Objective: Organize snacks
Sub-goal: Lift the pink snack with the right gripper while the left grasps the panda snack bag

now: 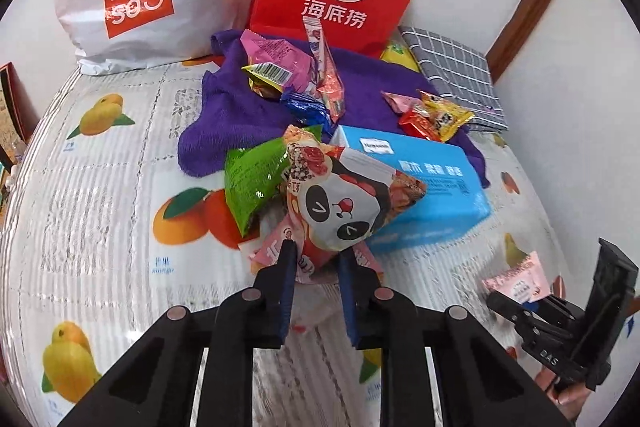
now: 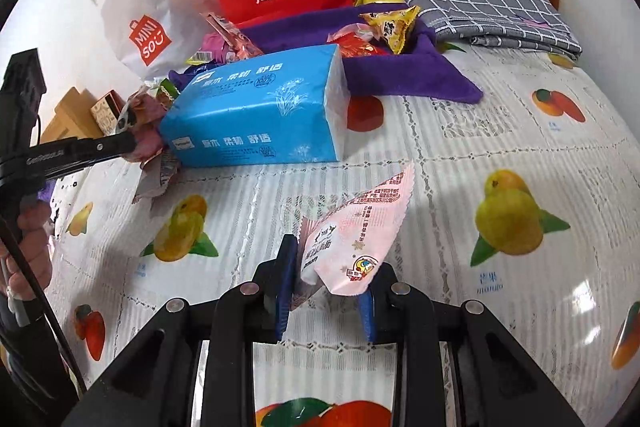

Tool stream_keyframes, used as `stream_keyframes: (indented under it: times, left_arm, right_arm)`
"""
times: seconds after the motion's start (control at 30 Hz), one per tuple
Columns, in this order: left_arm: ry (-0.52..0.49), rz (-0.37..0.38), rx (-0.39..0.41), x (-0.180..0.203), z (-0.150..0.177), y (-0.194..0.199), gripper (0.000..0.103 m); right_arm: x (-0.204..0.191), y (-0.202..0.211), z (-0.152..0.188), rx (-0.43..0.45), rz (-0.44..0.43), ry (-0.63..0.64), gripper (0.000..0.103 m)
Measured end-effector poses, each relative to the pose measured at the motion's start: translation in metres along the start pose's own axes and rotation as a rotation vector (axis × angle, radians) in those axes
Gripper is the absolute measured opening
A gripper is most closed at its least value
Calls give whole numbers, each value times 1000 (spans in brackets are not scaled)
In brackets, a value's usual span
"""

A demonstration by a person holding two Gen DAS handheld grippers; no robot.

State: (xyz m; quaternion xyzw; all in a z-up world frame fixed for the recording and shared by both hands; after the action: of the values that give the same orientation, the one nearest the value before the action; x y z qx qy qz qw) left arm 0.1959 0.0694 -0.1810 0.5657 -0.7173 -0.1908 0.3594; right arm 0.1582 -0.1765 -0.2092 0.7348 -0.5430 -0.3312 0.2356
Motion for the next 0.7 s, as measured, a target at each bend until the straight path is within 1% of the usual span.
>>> stream_keyframes:
  times: [0.13,0.23,0.37,0.43,0.47,0.57,0.63,0.67,0.7]
  left_arm:
    - [0,-4,-15,4,10,11,19]
    - [-11,16,-27,9,21,20,19]
    - [-46,72,-94,27,48,22,20]
    - [-77,50,-117,34,60,15,22]
    - [-101,33,-117,37,63,12,22]
    - [-122,12,-97,43,62,10,24]
    - [-130,29,-99,48,59,8,33]
    - [-137,27,-95,48,58,7,43]
    - [-144,20,-90,48,57,6,50]
  right_arm:
    - [-1,6,3,0,2,4,28]
    - [-1,12,5,6,-2,4,28]
    - [4,16,7,7,4,-15,28]
    - [8,17,8,7,3,-34,28]
    - [9,18,8,7,4,-41,28]
    - [15,23,8,20,-6,-61,28]
    - [17,26,7,25,-10,-73,28]
    - [17,27,7,28,-13,-74,28]
    - [17,28,6,32,-15,-71,28]
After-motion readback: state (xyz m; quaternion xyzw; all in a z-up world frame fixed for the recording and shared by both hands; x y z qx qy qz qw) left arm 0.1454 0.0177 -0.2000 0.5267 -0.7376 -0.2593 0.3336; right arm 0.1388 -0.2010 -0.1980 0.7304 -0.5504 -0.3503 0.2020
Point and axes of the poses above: each gripper's, at about its wrist camera, not at the fingertips, and y roughly against the way its jaws point, x to its right, z to its underside, the point moved 6 cm from there along -y, roughly the way its jaws point, and after that the axes turned 10 degrees about x, right-handed, at the moved point
